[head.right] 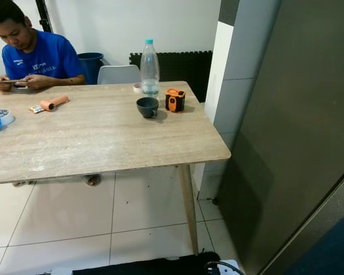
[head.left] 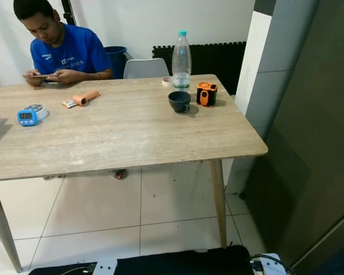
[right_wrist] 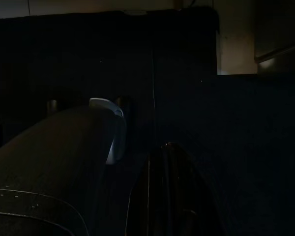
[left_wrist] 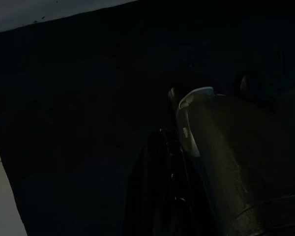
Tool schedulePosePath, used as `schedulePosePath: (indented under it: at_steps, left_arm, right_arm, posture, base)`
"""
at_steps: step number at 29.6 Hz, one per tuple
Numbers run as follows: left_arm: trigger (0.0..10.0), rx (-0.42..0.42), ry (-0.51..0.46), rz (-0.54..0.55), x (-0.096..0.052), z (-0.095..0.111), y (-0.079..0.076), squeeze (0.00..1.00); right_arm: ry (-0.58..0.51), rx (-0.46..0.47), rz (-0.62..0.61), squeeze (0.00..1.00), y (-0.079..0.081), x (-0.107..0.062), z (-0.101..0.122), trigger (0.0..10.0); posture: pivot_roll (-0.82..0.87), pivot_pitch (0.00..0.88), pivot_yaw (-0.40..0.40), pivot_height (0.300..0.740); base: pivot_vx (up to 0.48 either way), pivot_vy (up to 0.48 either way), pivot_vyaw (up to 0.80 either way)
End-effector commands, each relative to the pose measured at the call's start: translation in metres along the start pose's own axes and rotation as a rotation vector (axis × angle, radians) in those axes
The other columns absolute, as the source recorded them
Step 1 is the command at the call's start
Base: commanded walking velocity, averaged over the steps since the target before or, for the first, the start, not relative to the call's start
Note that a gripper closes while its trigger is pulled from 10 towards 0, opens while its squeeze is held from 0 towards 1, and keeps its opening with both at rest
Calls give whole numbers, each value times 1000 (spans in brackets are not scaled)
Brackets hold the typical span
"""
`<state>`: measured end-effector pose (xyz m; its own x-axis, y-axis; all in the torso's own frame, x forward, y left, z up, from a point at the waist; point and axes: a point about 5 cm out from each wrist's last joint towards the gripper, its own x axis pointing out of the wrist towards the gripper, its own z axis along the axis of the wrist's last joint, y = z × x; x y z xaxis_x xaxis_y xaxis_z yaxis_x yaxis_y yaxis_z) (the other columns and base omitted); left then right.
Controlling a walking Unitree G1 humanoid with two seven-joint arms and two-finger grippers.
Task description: Restocking fridge
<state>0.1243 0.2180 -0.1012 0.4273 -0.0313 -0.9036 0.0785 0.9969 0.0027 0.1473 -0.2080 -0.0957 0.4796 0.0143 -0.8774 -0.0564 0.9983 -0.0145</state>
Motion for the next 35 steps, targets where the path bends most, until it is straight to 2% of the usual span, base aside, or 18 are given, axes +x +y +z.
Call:
schedulePosePath:
  at_steps: [1, 5, 9, 19, 21, 27, 30, 35]
  left_arm:
    - [10000, -1, 42, -14, 0, -10, -5, 0]
    - [10000, -5, 47, -23, -1, -13, -4, 0]
    - [10000, 11, 56, -24, -2, -15, -3, 0]
    - [10000, 8, 36, 14, 4, -1, -15, 0]
    - [10000, 16, 37, 38, 4, -1, -14, 0]
    - [10000, -22, 58, 95, -2, -15, 4, 0]
    - [10000, 13, 72, 90, -3, -19, 5, 0]
    - [10000, 7, 76, 95, -4, -21, 6, 0]
  right_arm:
    - [-6, -10, 7, 0, 1, 0, 2, 10000]
    - [-4, -10, 8, 0, 2, 0, 1, 10000]
    - [-5, -11, 9, 0, 2, 0, 1, 10000]
    - [-8, -13, 12, 0, 2, 1, 2, 10000]
    - [-9, -13, 12, 0, 2, 1, 3, 10000]
    - [-9, -16, 12, 0, 1, 0, 3, 10000]
    - [-11, -16, 12, 0, 1, 0, 3, 10000]
    - [-13, -16, 14, 0, 2, 1, 3, 10000]
  posture:
    - [-50, 0, -19, 740]
    - [-52, 0, -18, 740]
    - [-52, 0, -18, 740]
    - [-51, 0, -19, 740]
    - [-51, 0, -19, 740]
    - [-52, 0, -20, 740]
    - [-52, 0, -20, 740]
    - [-51, 0, -20, 740]
  base:
    - [0, 0, 0]
    - [0, -65, 0]
    - [0, -469, 0]
    - [0, -40, 0]
    - [0, 0, 0]
    - [0, 0, 0]
    - [0, 0, 0]
    - [231, 0, 0]
